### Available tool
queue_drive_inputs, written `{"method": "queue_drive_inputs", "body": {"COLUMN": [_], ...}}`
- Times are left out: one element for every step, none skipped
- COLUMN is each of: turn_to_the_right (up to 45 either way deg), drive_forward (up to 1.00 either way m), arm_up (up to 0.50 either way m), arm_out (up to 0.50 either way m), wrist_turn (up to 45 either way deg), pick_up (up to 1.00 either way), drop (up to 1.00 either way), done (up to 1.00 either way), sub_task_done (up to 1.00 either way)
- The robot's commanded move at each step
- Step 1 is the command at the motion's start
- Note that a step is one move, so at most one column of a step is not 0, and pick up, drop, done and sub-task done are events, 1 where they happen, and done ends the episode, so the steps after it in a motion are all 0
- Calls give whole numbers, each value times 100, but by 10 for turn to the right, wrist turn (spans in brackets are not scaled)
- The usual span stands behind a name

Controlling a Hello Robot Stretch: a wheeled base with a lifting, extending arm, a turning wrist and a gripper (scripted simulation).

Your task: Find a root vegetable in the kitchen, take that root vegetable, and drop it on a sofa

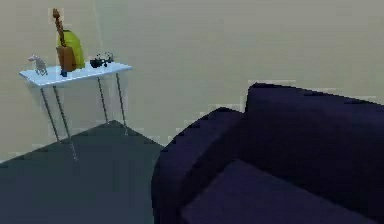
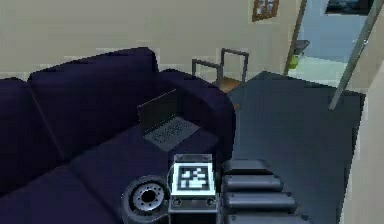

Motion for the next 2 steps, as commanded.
{"method": "queue_drive_inputs", "body": {"turn_to_the_right": [-450,-360], "drive_forward": [0,0], "arm_up": [0,0], "arm_out": [0,0], "wrist_turn": [0,0], "pick_up": [0,0], "drop": [0,0], "done": [0,0], "sub_task_done": [0,0]}}
